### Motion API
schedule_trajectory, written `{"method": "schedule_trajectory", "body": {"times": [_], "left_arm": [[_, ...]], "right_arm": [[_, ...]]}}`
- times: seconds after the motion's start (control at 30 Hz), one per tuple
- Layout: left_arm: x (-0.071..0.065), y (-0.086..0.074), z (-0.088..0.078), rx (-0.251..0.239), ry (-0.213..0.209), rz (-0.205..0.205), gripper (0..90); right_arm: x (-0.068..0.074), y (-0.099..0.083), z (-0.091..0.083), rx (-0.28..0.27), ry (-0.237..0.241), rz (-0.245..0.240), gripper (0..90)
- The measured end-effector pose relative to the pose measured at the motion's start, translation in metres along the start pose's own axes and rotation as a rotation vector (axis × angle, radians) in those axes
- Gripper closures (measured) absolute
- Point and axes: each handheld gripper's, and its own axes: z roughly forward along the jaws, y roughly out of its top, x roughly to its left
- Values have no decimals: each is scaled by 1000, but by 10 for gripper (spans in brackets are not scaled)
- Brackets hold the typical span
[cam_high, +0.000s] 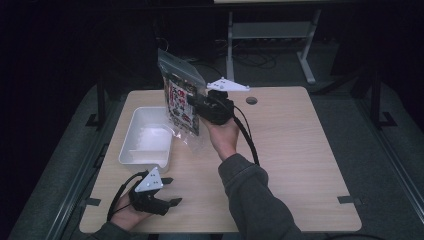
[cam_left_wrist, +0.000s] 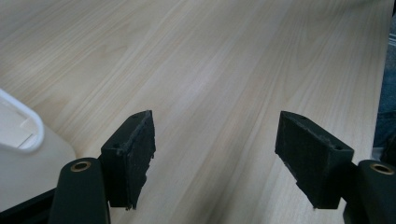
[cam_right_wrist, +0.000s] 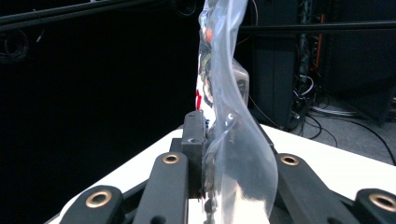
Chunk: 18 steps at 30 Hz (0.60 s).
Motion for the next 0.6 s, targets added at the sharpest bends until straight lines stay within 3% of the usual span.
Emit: {"method": "schedule_trajectory", "body": {"times": [0.2,0.6], "left_arm": [[1,-3,-4,2,6,2,279],[5,-7,-9,-4,13,-9,279]], "right_arm": [[11,5,12,-10,5,-14,747],[31,10,49,-43,-30,-44,748]]}}
